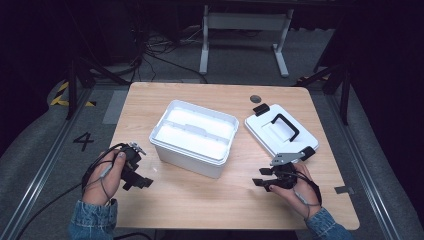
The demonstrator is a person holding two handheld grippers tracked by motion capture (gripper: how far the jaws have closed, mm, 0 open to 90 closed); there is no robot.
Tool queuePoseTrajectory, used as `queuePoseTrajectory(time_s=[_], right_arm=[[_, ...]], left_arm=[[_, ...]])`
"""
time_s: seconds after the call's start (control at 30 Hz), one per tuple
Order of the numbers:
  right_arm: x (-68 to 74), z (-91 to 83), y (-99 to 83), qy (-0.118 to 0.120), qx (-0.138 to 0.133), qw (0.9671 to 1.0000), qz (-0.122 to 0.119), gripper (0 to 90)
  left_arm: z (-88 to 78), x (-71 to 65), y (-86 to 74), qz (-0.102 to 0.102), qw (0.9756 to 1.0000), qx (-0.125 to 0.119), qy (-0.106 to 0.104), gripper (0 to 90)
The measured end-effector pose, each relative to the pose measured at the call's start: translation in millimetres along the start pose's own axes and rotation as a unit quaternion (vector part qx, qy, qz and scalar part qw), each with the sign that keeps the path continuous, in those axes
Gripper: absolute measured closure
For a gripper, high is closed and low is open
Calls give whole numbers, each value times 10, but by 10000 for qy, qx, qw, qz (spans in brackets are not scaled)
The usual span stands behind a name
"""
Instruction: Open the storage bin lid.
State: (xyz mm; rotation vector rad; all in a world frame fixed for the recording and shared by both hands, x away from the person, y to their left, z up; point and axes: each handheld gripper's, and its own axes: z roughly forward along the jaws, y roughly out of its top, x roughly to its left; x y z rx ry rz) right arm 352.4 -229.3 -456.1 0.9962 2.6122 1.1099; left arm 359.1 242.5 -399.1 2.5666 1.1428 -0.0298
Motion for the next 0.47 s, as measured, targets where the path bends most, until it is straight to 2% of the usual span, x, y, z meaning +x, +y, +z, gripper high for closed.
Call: queuePoseTrajectory(time_s=[0.17,0.47], right_arm=[[3,85,-45,-108,-92,9998,-101,451],[-8,138,-73,-155,-148,9996,-180,427]], left_arm=[[24,-4,24,43,10000,5,-12,187],[16,4,25,43,10000,-39,1,187]])
